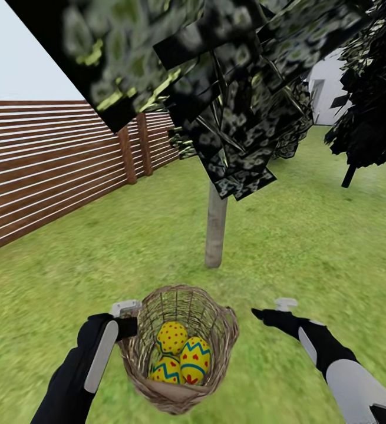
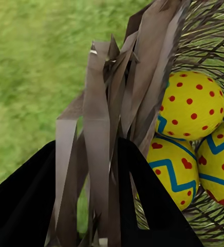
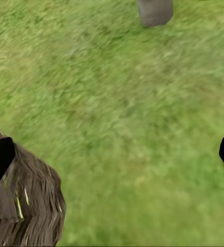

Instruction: Take the three Easter eggs out of the wicker basket on the lawn in the garden, then place them on the lawn next to a single tree (choose any tree) so that all three eggs are next to the same tree and none are left in the basket.

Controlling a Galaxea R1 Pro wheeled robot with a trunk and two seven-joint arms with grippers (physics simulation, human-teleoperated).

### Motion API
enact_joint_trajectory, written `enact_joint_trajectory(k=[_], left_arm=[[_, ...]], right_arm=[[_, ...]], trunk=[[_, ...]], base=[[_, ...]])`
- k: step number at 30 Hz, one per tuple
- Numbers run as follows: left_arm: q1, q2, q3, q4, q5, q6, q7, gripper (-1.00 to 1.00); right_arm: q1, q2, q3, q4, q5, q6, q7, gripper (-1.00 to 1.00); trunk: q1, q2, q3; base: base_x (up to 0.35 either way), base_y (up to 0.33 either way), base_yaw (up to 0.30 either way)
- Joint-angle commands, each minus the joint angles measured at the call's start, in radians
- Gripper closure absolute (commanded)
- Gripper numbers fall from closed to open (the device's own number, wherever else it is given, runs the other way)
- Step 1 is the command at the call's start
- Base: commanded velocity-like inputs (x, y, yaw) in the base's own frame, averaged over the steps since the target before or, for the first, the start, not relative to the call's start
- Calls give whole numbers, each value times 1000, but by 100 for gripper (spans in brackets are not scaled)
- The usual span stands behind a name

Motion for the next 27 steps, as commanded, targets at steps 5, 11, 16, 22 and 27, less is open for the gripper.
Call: enact_joint_trajectory(k=[5, 11, 16, 22, 27], left_arm=[[-1, 0, -1, 6, 67, -11, 10, 100], [-1, -6, -2, 5, 67, -22, 10, 100], [-1, -15, -65, 3, 67, -21, 10, 100], [-1, -15, -66, -1, 69, -21, 11, 100], [-1, -14, -65, 0, 69, -21, 10, 100]], right_arm=[[-3, -4, -8, -52, 7, 7, 12, -100], [-3, -6, -8, -92, 8, 5, 13, -100], [-2, -5, -6, -160, 8, 4, 13, -100], [-2, -5, -6, -164, 8, 0, 13, -100], [-2, -5, -6, -164, 8, -5, 13, -100]], trunk=[[19, -36, -17], [42, -78, -36], [62, -113, -51], [85, -155, -70], [104, -190, -86]], base=[[0, 0, 0], [0, 0, 0], [0, 0, 0], [0, 0, 0], [0, 0, 0]])
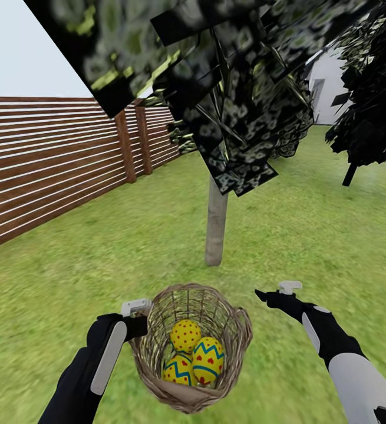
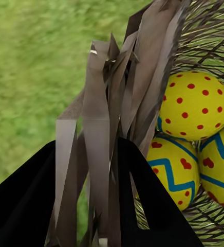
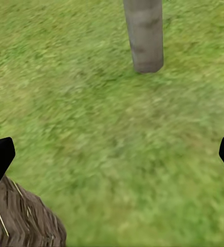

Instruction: Take the three Easter eggs out of the wicker basket on the lawn in the garden, then place them on the lawn next to a single tree (choose any tree) so that all three eggs are next to the same tree and none are left in the basket.

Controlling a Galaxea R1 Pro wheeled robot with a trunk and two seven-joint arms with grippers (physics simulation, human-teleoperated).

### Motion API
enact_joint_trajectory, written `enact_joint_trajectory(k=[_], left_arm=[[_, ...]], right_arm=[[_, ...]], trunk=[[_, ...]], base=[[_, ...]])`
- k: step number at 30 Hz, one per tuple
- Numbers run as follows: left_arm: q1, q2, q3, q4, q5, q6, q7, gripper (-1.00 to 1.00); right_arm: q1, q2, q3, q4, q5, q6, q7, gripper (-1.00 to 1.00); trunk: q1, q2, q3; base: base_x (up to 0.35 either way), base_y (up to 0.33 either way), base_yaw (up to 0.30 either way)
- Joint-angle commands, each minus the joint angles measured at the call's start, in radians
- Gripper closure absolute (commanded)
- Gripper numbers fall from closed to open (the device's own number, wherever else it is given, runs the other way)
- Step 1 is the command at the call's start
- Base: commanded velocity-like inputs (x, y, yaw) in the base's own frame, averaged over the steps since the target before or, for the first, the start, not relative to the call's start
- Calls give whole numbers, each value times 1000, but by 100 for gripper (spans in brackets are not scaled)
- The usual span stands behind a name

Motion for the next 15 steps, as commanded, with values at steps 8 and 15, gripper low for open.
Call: enact_joint_trajectory(k=[8, 15], left_arm=[[-1, 0, 0, -1, 23, -1, 10, 100], [-1, 1, 0, -3, 72, -2, 11, 100]], right_arm=[[-1, 2, -6, 0, 7, 5, 6, -100], [2, 4, -6, 1, 7, 4, 5, -100]], trunk=[[31, -57, -26], [58, -106, -48]], base=[[0, 0, 0], [0, 0, 0]])
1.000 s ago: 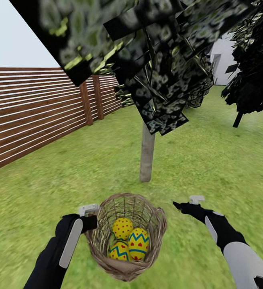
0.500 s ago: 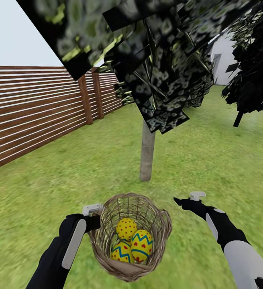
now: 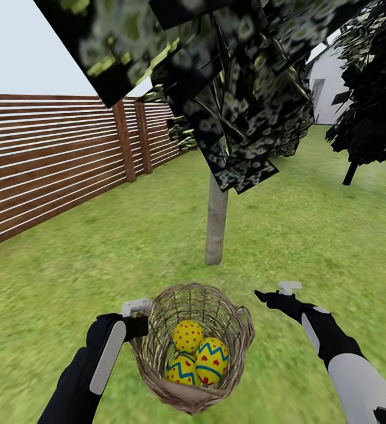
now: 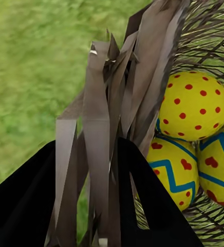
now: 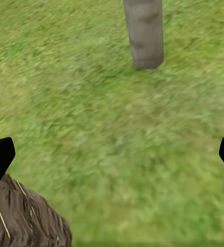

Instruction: Take the three Easter eggs out of the wicker basket on the lawn in the garden, then place them on the lawn next to a single tree (choose any tree) so that all three eggs are next to the same tree and none are left in the basket.

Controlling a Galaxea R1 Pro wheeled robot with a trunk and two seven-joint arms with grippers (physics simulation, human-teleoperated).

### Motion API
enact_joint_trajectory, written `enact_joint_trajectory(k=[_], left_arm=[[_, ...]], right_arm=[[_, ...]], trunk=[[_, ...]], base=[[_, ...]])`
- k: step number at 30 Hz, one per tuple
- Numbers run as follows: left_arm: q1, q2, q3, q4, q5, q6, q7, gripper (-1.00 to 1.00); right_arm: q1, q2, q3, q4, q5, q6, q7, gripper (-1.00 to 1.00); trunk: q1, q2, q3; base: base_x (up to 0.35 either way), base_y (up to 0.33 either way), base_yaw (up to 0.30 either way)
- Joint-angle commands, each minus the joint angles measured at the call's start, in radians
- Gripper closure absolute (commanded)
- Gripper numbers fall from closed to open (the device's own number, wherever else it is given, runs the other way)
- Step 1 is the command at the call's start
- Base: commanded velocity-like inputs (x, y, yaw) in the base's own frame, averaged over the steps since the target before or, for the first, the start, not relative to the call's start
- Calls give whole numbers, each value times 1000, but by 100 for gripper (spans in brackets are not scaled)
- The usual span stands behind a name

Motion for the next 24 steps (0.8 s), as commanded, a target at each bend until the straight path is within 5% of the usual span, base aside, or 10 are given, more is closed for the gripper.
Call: enact_joint_trajectory(k=[1, 5, 24], left_arm=[[-1, 2, 0, -1, 81, -6, 10, 100], [-1, 4, 0, 0, 105, -7, 10, 100], [-1, 10, 5, 1, 105, -7, 10, 100]], right_arm=[[0, 1, -6, -2, 7, 6, 7, -100], [0, 2, -6, -1, 7, 6, 6, -100], [0, 2, -6, 10, 6, 5, 2, -100]], trunk=[[4, -8, -4], [19, -36, -17], [92, -169, -76]], base=[[0, 0, 0], [0, 0, 0], [0, 0, 0]])
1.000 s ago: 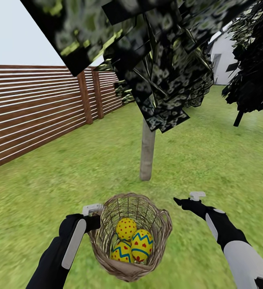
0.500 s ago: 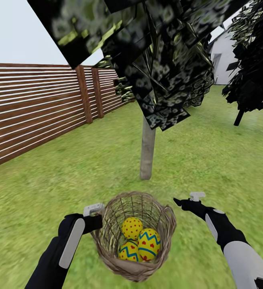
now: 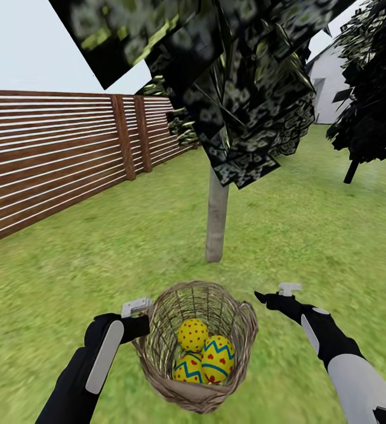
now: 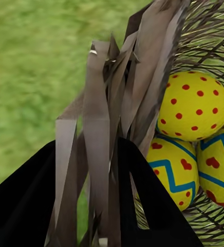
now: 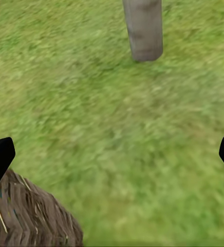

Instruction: Take the three Easter eggs out of the wicker basket on the lawn in the garden, then place them on the lawn next to a single tree (choose any tree) so that all three eggs are next to the same tree and none are left in the basket.

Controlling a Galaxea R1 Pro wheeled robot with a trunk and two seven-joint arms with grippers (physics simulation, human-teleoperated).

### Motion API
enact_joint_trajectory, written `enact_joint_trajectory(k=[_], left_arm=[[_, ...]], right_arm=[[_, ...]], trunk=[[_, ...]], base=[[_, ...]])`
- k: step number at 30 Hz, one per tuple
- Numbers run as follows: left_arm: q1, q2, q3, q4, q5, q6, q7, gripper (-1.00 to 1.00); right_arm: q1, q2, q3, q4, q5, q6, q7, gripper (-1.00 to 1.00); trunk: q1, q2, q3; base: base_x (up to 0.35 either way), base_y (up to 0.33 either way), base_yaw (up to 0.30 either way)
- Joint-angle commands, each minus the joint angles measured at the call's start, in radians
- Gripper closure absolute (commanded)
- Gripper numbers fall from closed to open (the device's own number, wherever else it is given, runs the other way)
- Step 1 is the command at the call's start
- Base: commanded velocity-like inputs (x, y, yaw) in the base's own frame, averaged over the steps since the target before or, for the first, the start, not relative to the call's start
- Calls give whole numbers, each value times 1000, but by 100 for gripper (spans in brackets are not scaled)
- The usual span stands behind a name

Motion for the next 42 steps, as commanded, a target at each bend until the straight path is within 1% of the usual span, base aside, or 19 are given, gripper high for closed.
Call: enact_joint_trajectory(k=[1, 21, 29, 31, 32, 33, 36, 38, 40, 41, 42], left_arm=[[-1, 0, -1, -1, 25, -2, 11, 100], [-1, 0, -1, 1, 25, -2, 11, 100], [-1, 1, 1, 1, 25, -2, 11, 100], [-1, 1, 1, 1, 25, -2, 11, 100], [-1, 2, 2, 1, 25, -2, 11, 100], [-1, 3, 2, 1, 25, -2, 10, 100], [-1, 3, 2, 1, 25, -2, 11, 100], [-1, 3, 2, 1, 25, -2, 11, 100], [-1, 3, 2, 1, 25, -2, 11, 100], [-1, 3, 2, 1, 25, -2, 11, 100], [-1, 3, 2, 1, 25, -2, 11, 100]], right_arm=[[-1, 1, -7, -1, 7, 6, 8, -100], [4, 4, -8, -12, 7, 3, 5, -100], [4, -5, -13, -12, 5, -4, 0, -100], [4, -5, -13, -4, 5, -57, -8, -100], [4, -4, -12, -1, 5, -79, -36, -100], [4, -4, -11, 0, 5, -86, -61, -100], [4, -4, -11, 3, 5, -92, -85, -100], [4, -4, -12, 5, 5, -104, -115, -100], [5, -4, -11, 39, 4, -203, -146, -100], [4, -3, -11, 76, 5, -242, -169, -100], [4, -3, -11, 99, 6, -258, -183, -100]], trunk=[[4, -8, -4], [81, -148, -67], [111, -204, -103], [119, -218, -113], [123, -225, -117], [127, -232, -122], [138, -253, -136], [146, -267, -146], [153, -281, -155], [157, -288, -160], [161, -295, -165]], base=[[0, 0, 0], [0, 0, 0], [0, 0, 0], [0, 0, 0], [0, 0, 0], [0, 0, 0], [0, 0, 0], [0, 0, 0], [0, 0, 0], [0, 0, 0], [0, 0, 0]])
